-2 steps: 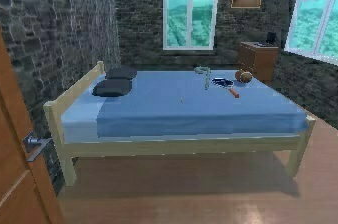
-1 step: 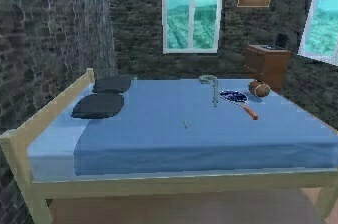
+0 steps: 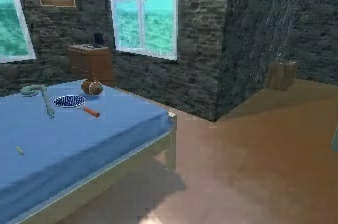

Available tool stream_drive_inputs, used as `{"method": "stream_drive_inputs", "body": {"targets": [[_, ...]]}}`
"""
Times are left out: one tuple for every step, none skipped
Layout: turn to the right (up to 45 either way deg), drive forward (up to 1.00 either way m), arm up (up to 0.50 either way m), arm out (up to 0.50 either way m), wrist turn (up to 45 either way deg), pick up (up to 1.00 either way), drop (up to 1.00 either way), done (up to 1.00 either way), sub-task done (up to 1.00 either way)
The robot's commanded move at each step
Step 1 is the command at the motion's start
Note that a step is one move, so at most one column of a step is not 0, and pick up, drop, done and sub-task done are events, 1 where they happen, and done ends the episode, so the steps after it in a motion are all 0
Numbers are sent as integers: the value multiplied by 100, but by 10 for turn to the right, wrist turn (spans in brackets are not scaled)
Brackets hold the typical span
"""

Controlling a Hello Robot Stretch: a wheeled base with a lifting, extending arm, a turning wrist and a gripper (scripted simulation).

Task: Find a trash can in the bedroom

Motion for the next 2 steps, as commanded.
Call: {"method": "stream_drive_inputs", "body": {"targets": [[390, 0, 0, 0, 0, 0, 0, 0, 0], [0, 100, 0, 0, 0, 0, 0, 0, 0]]}}
